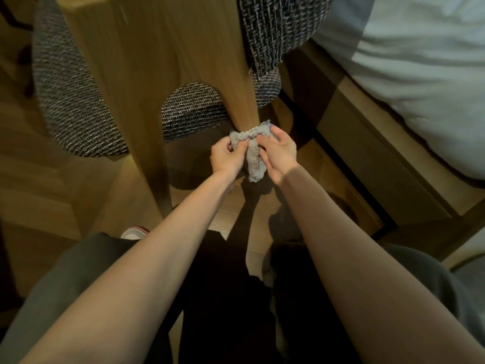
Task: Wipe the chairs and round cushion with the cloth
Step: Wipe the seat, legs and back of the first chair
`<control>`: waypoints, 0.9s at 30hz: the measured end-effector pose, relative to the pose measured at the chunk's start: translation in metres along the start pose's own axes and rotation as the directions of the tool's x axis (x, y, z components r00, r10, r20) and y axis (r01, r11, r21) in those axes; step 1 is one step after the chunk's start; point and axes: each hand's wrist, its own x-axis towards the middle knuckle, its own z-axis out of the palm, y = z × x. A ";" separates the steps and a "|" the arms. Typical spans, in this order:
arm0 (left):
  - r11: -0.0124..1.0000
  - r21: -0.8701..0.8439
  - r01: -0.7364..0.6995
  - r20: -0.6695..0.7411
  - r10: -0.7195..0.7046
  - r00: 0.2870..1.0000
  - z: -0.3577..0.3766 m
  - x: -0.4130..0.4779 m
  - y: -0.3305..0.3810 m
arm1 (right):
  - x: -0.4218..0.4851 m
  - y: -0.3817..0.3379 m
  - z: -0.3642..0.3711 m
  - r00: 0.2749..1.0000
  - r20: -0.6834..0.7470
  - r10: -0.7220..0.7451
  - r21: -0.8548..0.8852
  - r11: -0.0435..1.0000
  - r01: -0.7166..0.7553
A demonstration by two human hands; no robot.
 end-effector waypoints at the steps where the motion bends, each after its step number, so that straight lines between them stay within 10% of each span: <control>1: 1.000 -0.003 -0.009 -0.003 0.009 1.000 -0.002 -0.001 0.000 | -0.003 -0.002 -0.001 1.000 0.000 -0.004 0.016 1.000 0.004; 13: 0.980 0.112 -0.163 0.135 0.148 0.980 -0.064 -0.095 0.034 | -0.086 -0.023 -0.015 0.989 0.139 -0.058 -0.312 0.945 0.099; 20: 0.974 -0.088 -0.210 0.190 0.223 0.956 -0.083 -0.163 0.076 | -0.155 -0.048 -0.046 0.927 0.325 -0.187 -0.227 0.936 0.268; 27: 0.963 -0.217 -0.161 0.311 0.224 0.924 -0.082 -0.198 0.110 | -0.199 -0.069 -0.054 0.781 0.431 -0.453 -0.438 0.651 0.620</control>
